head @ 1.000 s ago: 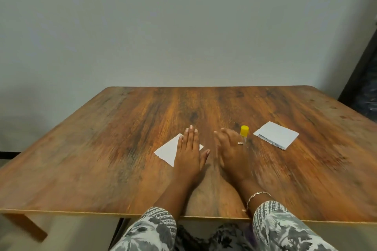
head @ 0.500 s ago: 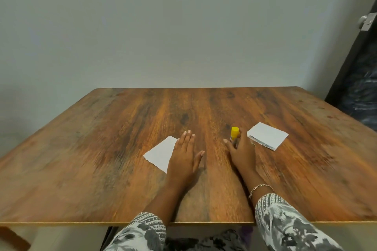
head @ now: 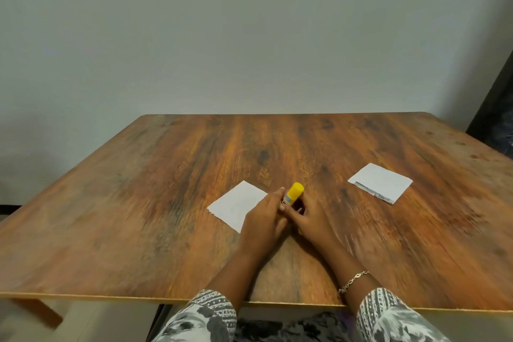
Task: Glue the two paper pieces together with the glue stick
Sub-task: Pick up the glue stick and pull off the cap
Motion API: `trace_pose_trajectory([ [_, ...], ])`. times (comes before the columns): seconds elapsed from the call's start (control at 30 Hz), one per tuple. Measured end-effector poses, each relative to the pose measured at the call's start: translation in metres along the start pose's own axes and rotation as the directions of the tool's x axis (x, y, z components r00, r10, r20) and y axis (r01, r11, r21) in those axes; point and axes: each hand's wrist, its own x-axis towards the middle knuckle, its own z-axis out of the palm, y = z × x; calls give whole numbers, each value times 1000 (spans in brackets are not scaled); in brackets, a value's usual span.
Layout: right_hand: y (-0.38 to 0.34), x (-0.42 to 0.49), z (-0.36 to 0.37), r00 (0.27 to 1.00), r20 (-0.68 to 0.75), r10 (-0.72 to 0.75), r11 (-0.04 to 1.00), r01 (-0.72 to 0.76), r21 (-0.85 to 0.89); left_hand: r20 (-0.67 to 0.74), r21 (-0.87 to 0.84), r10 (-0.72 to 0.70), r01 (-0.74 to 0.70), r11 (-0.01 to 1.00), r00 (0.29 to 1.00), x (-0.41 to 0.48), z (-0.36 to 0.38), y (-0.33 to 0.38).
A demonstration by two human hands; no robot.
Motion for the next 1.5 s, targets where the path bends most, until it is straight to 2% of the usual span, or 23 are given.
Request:
trace_pose_trajectory([
  [0.13,-1,-2,1,1000,-2,-11,999,11,40,-32,-50,-19,17,999,999,-1,-3,1],
  [0.23,-2,-3,1,998,-49,-37,999,39,33,-75,-17,-33,32,999,997,-2,-3,3],
  [0.33,1,-3,-2,994,-97,-46,997,40,-58,-78,16,-38,39,999,996,-2,-4,5],
  [0.43,3,-2,-3,996,-73,-59,993,51,-106,-73,-1,-58,59,998,996,-2,-6,7],
  [0.57,-1,-5,-3,996,-43,-80,996,78,-53,-124,-12,-86,85,996,989,-2,-9,10],
  [0.73,-3,-5,-4,994,-84,-73,994,66,-82,-88,85,-72,80,993,994,-3,-8,10],
  [0.93,-1,-6,-6,997,27,-76,991,79,-108,-121,102,-101,114,988,988,-3,-10,11],
  [1.1,1,-5,-4,998,-56,-38,993,32,-113,-119,113,-82,95,989,990,-2,-11,12],
  [1.17,2,-5,-4,998,-52,-47,990,39,-136,-118,109,-86,99,989,989,-2,-11,12],
  [1.3,-1,-5,-6,994,4,-111,992,111,-57,-141,94,-108,122,988,984,-3,-11,13],
  [1.37,-2,-6,-5,995,-12,-96,995,96,-17,-131,100,-114,128,987,985,-2,-11,13],
  [1.5,5,-3,-4,998,-28,-47,993,44,-108,-109,139,-82,97,986,991,-2,-11,13],
])
